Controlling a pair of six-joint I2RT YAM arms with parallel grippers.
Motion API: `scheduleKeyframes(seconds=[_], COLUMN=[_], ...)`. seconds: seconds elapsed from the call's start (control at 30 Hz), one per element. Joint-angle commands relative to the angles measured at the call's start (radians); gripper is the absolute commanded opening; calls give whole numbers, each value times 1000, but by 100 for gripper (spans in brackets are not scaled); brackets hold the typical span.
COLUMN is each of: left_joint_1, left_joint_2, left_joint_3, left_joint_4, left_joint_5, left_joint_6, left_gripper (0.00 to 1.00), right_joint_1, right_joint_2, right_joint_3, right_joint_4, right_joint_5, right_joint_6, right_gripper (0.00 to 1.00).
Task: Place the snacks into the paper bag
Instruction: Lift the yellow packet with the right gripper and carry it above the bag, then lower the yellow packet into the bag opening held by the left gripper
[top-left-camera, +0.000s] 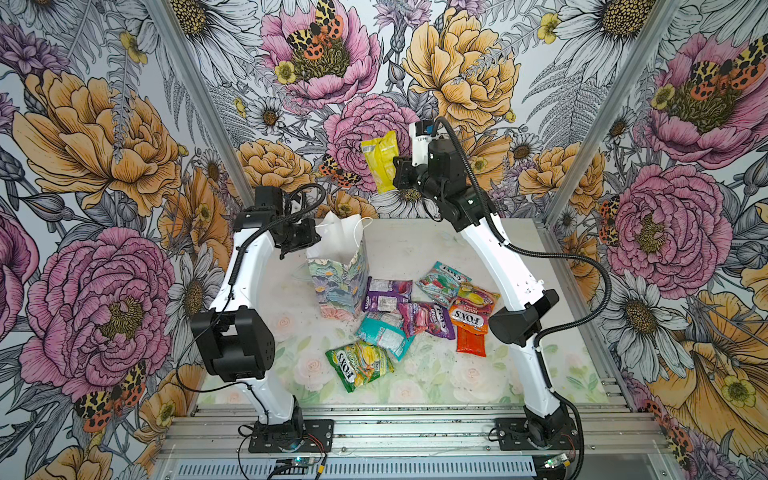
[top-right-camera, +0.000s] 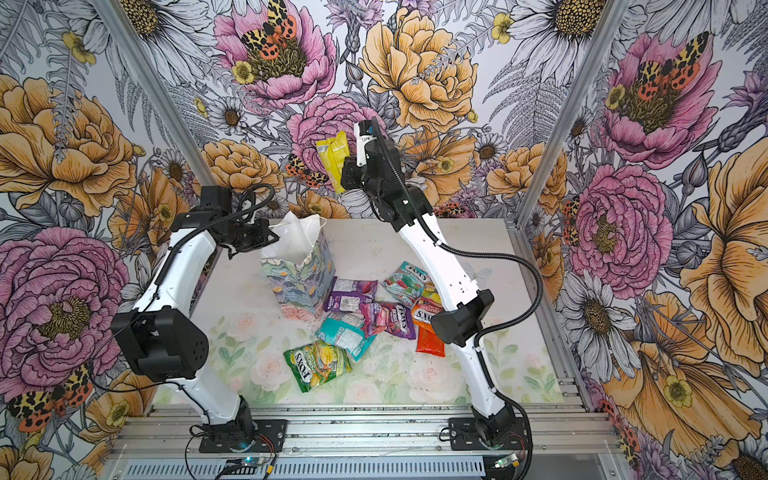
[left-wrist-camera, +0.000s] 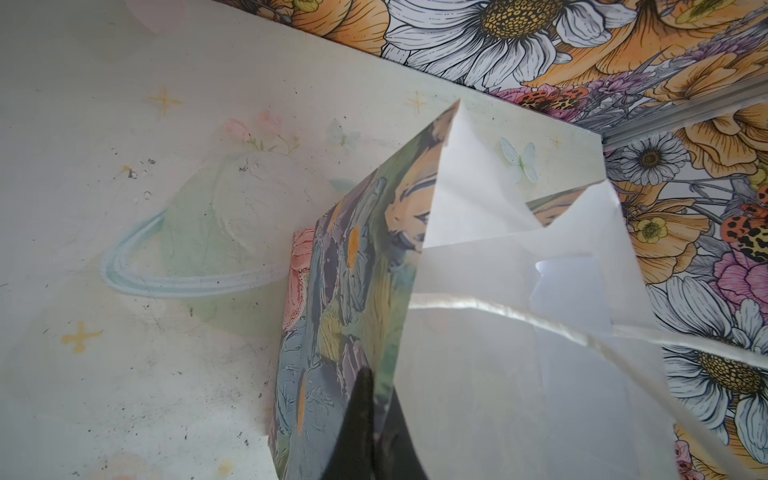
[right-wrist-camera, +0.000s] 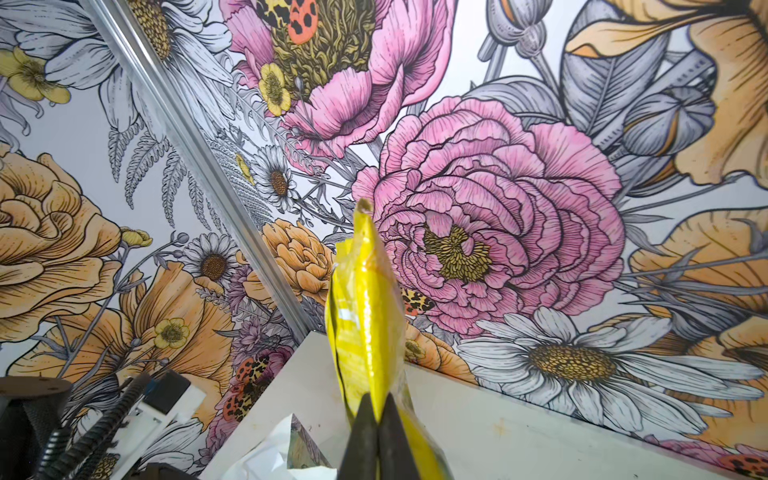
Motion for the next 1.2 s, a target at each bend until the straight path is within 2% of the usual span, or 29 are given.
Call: scheduleKeyframes(seconds=[0.0,0.33,0.67,1.17], left_joint_1=[-2,1,10,21], left_joint_2=[-31,-34,-38,-34], left_joint_3=[-13,-12,-15,-19], left_joint_4=[-5,-5,2,8], left_joint_5=[42,48,54,54], left_joint_6=[-11,-13,-20,-32], left_gripper=[0,0,0,0], right_joint_1=[34,107,136,169], right_joint_2=[36,56,-33,-154], right_joint_3=[35,1,-178,-405], right_joint_4=[59,92,92,92], right_joint_5=[-33,-39,-4,46], right_joint_6=[18,44,88,72], right_gripper=[0,0,0,0])
